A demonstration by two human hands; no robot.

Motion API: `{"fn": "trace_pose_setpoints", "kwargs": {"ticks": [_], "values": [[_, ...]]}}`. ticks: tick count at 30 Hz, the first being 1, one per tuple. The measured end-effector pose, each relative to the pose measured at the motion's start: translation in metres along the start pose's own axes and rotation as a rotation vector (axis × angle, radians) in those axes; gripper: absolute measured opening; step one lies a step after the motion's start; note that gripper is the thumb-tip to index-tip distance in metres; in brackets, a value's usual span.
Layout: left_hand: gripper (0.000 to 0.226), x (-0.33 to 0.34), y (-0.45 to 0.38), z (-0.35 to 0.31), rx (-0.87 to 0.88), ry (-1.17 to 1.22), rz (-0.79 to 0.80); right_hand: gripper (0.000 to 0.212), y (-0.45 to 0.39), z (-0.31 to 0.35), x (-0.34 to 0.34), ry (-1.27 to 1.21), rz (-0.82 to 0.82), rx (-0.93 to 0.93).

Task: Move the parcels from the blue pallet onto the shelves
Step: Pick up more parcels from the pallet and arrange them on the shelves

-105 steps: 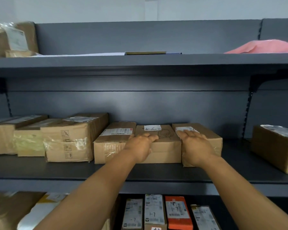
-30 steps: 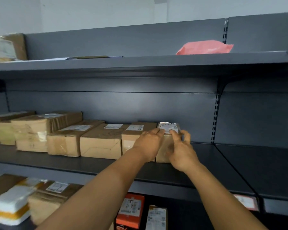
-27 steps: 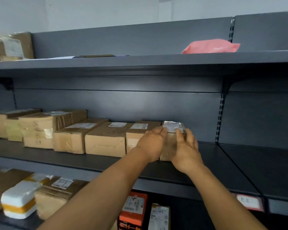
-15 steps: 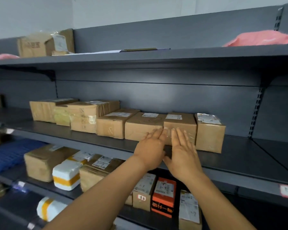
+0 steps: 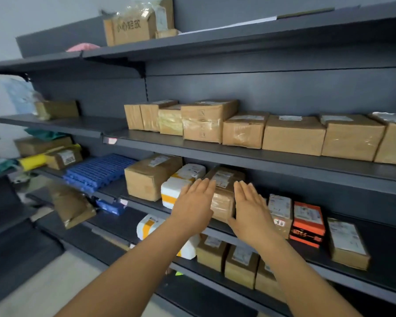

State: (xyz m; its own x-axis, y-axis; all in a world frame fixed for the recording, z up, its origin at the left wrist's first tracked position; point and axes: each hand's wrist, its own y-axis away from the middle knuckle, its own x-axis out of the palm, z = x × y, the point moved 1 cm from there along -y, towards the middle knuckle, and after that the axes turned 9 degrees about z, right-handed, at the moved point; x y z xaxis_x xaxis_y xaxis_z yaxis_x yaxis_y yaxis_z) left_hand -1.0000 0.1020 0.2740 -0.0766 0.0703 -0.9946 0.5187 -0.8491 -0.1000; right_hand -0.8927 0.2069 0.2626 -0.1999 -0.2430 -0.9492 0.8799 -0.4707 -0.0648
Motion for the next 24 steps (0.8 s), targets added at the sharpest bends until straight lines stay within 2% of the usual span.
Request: {"fn": "trace_pose_setpoints", "kwargs": {"ticks": [6, 12, 18, 21, 24], "values": [[0.074, 0.035, 0.022, 0.070, -0.074, -0.014, 0.075, 0.090, -0.020, 0.040, 0.053, 0.045, 0.134, 0.018], [0.075, 0.075, -0.006, 0.128, -0.118, -0.005, 0.150, 0.091, -0.076, 0.042, 0.099, 0.073, 0.241, 0.060], [0.078, 0.114, -0.071, 0.174, -0.136, -0.014, 0.242, 0.095, -0.163, 0.022, 0.131, 0.082, 0.202, 0.106], [0.077, 0.129, -0.106, 0.190, -0.128, -0.005, 0.248, 0.101, -0.200, 0.006, 0.134, 0.180, 0.127, 0.173], [0.081, 0.146, -0.141, 0.199, -0.099, -0.031, 0.262, 0.099, -0.224, -0.009, 0.141, 0.202, 0.169, 0.261]]}}
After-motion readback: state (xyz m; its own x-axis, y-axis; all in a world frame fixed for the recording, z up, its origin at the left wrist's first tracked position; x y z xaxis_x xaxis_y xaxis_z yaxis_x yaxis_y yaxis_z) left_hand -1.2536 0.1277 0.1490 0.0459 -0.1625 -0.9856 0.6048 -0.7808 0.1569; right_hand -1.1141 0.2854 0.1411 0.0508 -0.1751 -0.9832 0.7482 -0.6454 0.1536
